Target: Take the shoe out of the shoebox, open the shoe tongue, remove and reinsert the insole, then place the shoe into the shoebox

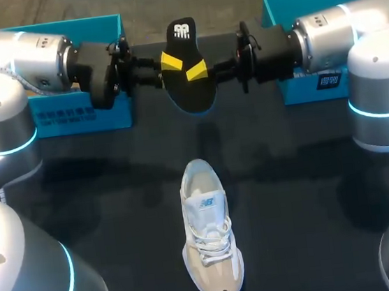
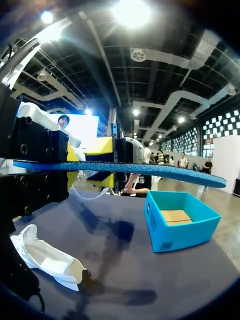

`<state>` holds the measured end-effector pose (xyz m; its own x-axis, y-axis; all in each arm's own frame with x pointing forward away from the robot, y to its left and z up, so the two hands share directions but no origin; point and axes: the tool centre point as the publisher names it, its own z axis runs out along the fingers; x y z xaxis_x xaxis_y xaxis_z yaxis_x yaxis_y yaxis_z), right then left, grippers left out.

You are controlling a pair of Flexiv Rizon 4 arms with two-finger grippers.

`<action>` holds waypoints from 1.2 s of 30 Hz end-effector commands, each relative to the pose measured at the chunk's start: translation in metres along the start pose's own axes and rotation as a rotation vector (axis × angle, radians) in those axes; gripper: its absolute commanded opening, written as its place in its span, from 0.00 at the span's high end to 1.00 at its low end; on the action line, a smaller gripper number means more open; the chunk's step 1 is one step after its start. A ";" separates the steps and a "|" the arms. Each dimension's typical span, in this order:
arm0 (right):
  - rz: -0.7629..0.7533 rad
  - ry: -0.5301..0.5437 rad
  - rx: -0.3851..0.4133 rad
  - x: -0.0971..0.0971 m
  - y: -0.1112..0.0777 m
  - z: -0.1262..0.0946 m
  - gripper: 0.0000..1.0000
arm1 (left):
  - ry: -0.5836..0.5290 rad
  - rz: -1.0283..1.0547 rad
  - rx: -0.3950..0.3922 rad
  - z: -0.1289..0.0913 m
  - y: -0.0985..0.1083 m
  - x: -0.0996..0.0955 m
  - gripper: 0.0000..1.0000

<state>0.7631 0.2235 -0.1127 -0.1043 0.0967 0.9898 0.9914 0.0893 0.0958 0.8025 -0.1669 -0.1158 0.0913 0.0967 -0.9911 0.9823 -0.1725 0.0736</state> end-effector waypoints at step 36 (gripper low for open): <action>-0.203 -0.058 0.044 -0.030 0.010 -0.010 1.00 | 0.360 -0.264 -0.088 -0.052 -0.031 0.044 0.00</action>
<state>0.7738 0.2127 -0.1404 -0.3046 0.1068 0.9465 0.9477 0.1333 0.2900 0.7954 -0.1003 -0.1523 -0.0593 0.4507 -0.8907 0.9858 -0.1139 -0.1233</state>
